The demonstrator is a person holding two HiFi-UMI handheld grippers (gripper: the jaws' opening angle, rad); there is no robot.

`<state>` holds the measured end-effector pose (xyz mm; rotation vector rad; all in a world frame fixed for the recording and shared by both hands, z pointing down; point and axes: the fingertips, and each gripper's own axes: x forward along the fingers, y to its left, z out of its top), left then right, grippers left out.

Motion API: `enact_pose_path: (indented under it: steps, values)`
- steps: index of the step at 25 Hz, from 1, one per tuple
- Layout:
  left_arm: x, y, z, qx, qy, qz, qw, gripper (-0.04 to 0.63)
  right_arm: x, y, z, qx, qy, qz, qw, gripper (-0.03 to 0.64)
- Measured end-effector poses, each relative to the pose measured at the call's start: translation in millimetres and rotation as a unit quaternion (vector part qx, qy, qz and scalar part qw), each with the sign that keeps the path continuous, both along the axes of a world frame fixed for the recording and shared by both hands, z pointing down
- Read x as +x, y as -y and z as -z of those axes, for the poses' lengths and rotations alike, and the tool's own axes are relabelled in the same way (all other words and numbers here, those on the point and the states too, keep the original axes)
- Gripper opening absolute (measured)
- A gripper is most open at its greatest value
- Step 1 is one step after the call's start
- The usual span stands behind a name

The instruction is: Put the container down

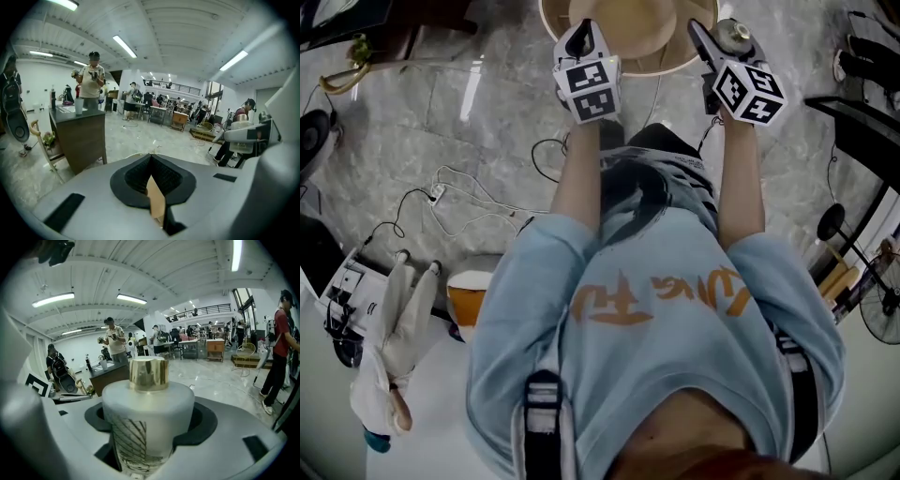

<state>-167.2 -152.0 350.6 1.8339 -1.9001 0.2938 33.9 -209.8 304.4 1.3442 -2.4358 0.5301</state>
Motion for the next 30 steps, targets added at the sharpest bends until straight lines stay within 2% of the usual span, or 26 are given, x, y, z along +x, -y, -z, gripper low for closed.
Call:
enact_pose_path:
  steps: [4, 8, 18, 26, 30]
  values:
    - [13.7, -2.4, -31.6, -0.037, 0.002, -0.028, 0.9989, 0.025, 29.4, -3.9, -45.6, -0.045, -0.005, -0.034, 0.998, 0.357]
    - [15.4, 1.7, -72.6, -0.072, 0.006, -0.043, 0.9965, 0.025, 33.5, -5.8, -102.2, -0.086, -0.008, -0.045, 0.995, 0.357]
    - [58.9, -3.3, -185.7, -0.126, -0.01, -0.082, 0.9885, 0.025, 16.0, -41.5, -233.5, -0.149, -0.061, 0.049, 0.986, 0.357]
    - [75.4, 0.0, -252.6, -0.152, -0.017, -0.087, 0.9843, 0.025, -7.4, -40.6, -314.7, -0.155, -0.084, 0.126, 0.976, 0.356]
    - [75.3, 8.8, -283.6, -0.162, -0.016, -0.086, 0.9829, 0.025, -22.3, -37.4, -348.5, -0.154, -0.08, 0.144, 0.974, 0.356]
